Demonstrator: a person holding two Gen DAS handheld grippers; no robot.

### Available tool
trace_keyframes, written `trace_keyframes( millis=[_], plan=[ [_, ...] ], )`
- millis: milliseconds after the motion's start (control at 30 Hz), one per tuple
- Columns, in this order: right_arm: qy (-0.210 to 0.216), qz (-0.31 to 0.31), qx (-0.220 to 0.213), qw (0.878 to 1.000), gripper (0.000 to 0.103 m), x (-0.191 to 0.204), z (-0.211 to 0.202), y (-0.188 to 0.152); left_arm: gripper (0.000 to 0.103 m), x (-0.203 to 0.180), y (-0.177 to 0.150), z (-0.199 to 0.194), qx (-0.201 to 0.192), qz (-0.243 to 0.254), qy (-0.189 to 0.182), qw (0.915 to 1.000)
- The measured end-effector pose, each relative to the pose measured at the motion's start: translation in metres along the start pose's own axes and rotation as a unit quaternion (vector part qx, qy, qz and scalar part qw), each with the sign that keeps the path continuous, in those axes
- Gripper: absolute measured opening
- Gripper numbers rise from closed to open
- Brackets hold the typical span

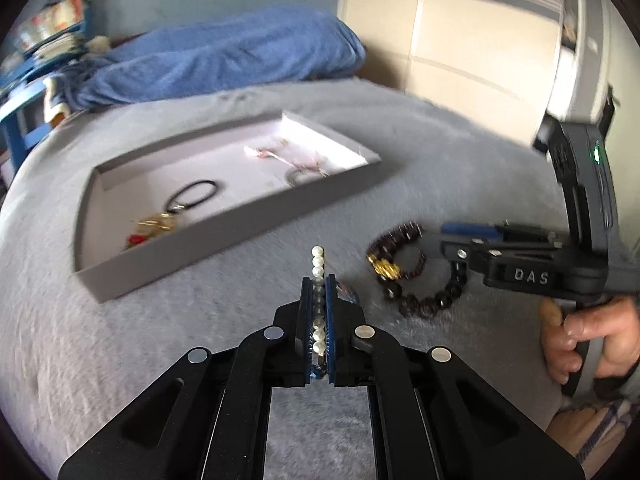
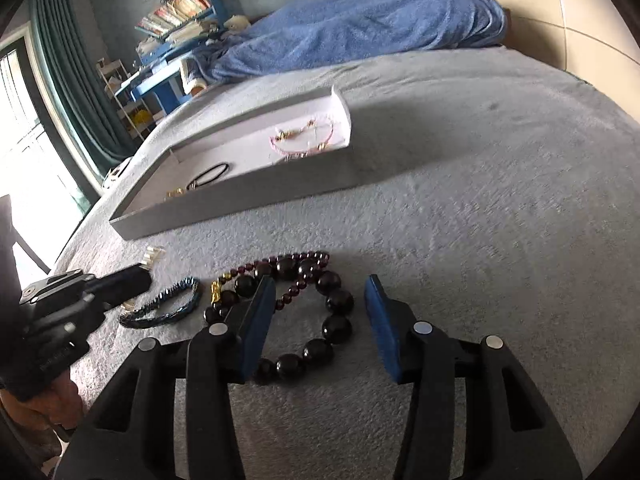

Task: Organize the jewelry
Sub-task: 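Grasp the dark red beaded bracelet with the right gripper while the left holds the blue bracelet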

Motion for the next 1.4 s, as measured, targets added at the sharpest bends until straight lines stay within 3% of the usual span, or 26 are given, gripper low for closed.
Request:
trace_keyframes(
  millis=[133, 333, 700, 800, 900, 1033, 1400],
  plan=[
    [0.01, 0.012, -0.028, 0.999, 0.047, 0.0, -0.011, 0.005, 0.006, 0.02, 0.001, -0.017, -0.017, -0.026, 0.023, 0.9993],
    [0.028, 0.012, -0.02, 0.999, 0.042, 0.009, -0.015, 0.002, 0.006, 0.045, -0.007, -0.035, -0.017, -0.047, 0.049, 0.9975],
    [0.071, 0.069, 0.048, 0.994, 0.038, 0.02, 0.006, -0.006, 0.006, 0.051, -0.014, -0.032, 0.001, -0.065, 0.047, 0.9968],
    [0.073, 0.087, 0.059, 0.992, 0.031, 0.02, 0.016, -0.006, 0.006, 0.052, -0.017, -0.025, 0.015, -0.064, 0.048, 0.9967],
    [0.07, 0.109, 0.062, 0.99, 0.018, 0.016, 0.024, -0.006, 0.006, 0.054, -0.02, -0.016, 0.034, -0.06, 0.058, 0.996],
    [0.072, 0.118, 0.059, 0.989, 0.006, 0.014, 0.025, -0.007, 0.006, 0.056, -0.022, -0.006, 0.046, -0.059, 0.065, 0.9951],
    [0.099, 0.074, 0.005, 0.992, 0.006, 0.032, 0.002, 0.038, 0.006, 0.058, -0.013, -0.01, 0.033, -0.054, 0.064, 0.9959]
  ],
)
Point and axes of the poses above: each gripper's, at about its wrist camera, not at the fingertips, and z roughly the way its jaws point, x to its left, y to its top, the point moved 7 cm from there along z, roughly the way its jaws point, and after that the axes turned 14 degrees about -x, right-handed, at the moved point
